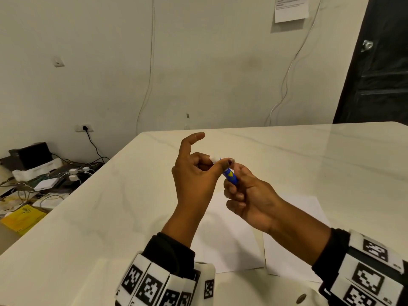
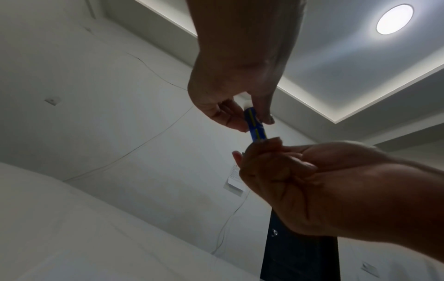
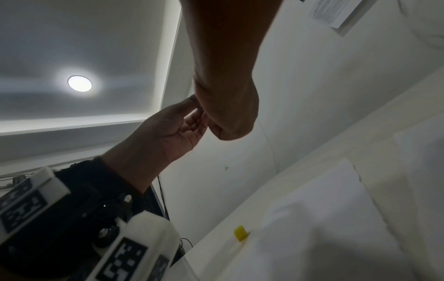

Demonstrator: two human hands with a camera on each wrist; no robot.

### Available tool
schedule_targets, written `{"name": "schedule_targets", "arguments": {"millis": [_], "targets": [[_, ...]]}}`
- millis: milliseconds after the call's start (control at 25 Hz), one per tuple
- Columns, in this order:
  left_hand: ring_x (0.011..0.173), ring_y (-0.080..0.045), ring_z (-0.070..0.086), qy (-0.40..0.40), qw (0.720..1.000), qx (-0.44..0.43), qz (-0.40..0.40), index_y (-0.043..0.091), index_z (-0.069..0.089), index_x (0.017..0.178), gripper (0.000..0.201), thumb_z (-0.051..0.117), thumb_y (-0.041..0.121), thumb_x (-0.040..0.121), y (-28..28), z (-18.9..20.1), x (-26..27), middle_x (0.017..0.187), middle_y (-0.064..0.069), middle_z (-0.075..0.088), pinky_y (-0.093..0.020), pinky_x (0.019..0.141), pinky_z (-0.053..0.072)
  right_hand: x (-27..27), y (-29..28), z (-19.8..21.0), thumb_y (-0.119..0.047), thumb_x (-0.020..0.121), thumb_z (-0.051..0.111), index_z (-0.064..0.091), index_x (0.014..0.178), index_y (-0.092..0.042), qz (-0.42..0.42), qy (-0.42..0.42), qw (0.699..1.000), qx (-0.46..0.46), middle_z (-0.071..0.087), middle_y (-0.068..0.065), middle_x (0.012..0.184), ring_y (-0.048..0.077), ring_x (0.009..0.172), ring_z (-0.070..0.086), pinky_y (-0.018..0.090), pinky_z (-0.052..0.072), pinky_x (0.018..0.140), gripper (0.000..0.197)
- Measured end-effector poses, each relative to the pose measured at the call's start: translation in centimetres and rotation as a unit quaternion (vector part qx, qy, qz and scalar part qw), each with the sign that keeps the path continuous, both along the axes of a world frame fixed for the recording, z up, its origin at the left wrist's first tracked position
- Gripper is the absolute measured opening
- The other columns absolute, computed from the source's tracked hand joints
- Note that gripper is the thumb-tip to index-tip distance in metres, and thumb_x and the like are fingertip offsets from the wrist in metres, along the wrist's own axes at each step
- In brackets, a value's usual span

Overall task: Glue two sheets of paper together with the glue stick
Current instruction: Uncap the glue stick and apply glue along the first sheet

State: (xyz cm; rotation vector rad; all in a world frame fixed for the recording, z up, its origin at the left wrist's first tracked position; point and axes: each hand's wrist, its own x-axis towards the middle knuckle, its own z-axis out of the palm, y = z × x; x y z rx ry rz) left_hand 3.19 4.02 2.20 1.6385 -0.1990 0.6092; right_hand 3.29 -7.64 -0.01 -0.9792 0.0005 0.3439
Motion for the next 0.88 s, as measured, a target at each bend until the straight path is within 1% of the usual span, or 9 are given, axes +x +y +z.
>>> {"name": "schedule_targets", "arguments": {"millis": [80, 160, 240, 360, 480, 560, 640, 760, 880], "targets": [[0.069, -0.007, 0.066, -0.005, 1.000, 0.007, -0.030, 0.027, 0.050, 0.122, 0.062, 0.079, 0.010, 0.070, -0.24, 0.02, -0.20, 0.069, 0.005, 0.065, -0.014, 0.073, 0.055, 0.05, -0.01, 0.16, -0.031, 0.101, 0.033, 0.062, 0.112, -0.025, 0.006, 0.017, 1.000, 0.019, 0.037, -0.003, 0.040, 0.006, 0.033, 0.028, 0.014, 0.025, 0.030, 0.032], [0.074, -0.007, 0.069, -0.006, 0.998, 0.020, -0.061, 0.031, 0.047, 0.122, 0.063, 0.078, 0.009, 0.072, -0.26, 0.11, -0.28, 0.073, 0.005, 0.068, -0.012, 0.075, 0.054, 0.05, -0.11, 0.46, -0.034, 0.100, 0.034, 0.060, 0.101, -0.022, 0.025, 0.042, 0.999, 0.013, 0.033, -0.004, 0.036, 0.006, 0.030, 0.025, 0.014, 0.021, 0.030, 0.028], [0.081, -0.012, 0.071, -0.010, 0.997, 0.032, -0.076, 0.032, 0.045, 0.123, 0.061, 0.075, 0.007, 0.075, -0.10, 0.20, -0.25, 0.078, 0.004, 0.071, -0.012, 0.077, 0.054, 0.16, -0.24, 0.62, -0.040, 0.099, 0.035, 0.055, 0.089, -0.018, 0.026, 0.054, 0.998, -0.022, 0.036, -0.003, 0.037, 0.007, 0.030, 0.027, 0.015, 0.023, 0.031, 0.031], [0.079, -0.002, 0.069, -0.017, 0.998, 0.036, -0.044, 0.031, 0.045, 0.121, 0.059, 0.076, 0.010, 0.075, 0.26, 0.34, -0.09, 0.079, 0.005, 0.071, -0.005, 0.073, 0.051, 0.27, -0.49, 0.63, -0.046, 0.096, 0.038, 0.057, 0.095, -0.016, 0.010, 0.034, 0.998, -0.058, 0.052, 0.001, 0.056, 0.010, 0.043, 0.039, 0.019, 0.036, 0.037, 0.035], [0.070, 0.006, 0.066, -0.020, 1.000, 0.011, -0.014, 0.027, 0.047, 0.123, 0.063, 0.079, 0.012, 0.071, 0.43, 0.42, 0.18, 0.074, 0.006, 0.069, -0.002, 0.070, 0.049, 0.06, -0.42, 0.32, -0.030, 0.098, 0.042, 0.057, 0.104, -0.013, 0.024, -0.006, 0.999, -0.031, 0.058, 0.002, 0.073, 0.011, 0.053, 0.050, 0.022, 0.047, 0.045, 0.023], [0.070, 0.004, 0.066, -0.026, 1.000, 0.003, -0.017, 0.026, 0.046, 0.125, 0.063, 0.078, 0.012, 0.072, 0.46, 0.44, 0.22, 0.075, 0.005, 0.069, -0.003, 0.069, 0.049, -0.07, -0.32, 0.14, -0.025, 0.099, 0.040, 0.053, 0.114, -0.016, 0.030, -0.027, 0.999, -0.010, 0.057, 0.001, 0.067, 0.011, 0.053, 0.051, 0.023, 0.048, 0.047, 0.021], [0.076, -0.004, 0.069, -0.023, 0.999, -0.010, -0.038, 0.029, 0.045, 0.125, 0.061, 0.075, 0.010, 0.075, 0.38, 0.47, 0.05, 0.080, 0.001, 0.071, -0.007, 0.072, 0.052, 0.00, -0.33, 0.23, -0.026, 0.099, 0.037, 0.052, 0.114, -0.021, 0.039, -0.024, 0.999, 0.019, 0.050, 0.000, 0.054, 0.011, 0.046, 0.045, 0.022, 0.043, 0.044, 0.022], [0.088, -0.014, 0.071, -0.023, 0.997, 0.014, -0.073, 0.034, 0.040, 0.125, 0.060, 0.070, 0.009, 0.080, 0.16, 0.50, -0.38, 0.088, 0.001, 0.073, -0.010, 0.081, 0.052, 0.25, -0.37, 0.45, -0.031, 0.099, 0.035, 0.060, 0.098, -0.018, 0.065, 0.012, 0.997, 0.041, 0.038, -0.002, 0.039, 0.009, 0.035, 0.034, 0.018, 0.033, 0.035, 0.028], [0.090, -0.012, 0.071, -0.025, 0.997, 0.029, -0.072, 0.034, 0.038, 0.127, 0.060, 0.068, 0.009, 0.082, 0.22, 0.59, -0.24, 0.091, 0.001, 0.073, -0.010, 0.084, 0.051, 0.41, -0.36, 0.39, -0.044, 0.096, 0.039, 0.056, 0.088, -0.016, 0.065, 0.026, 0.998, 0.004, 0.046, -0.001, 0.043, 0.009, 0.037, 0.038, 0.018, 0.035, 0.037, 0.034]]}}
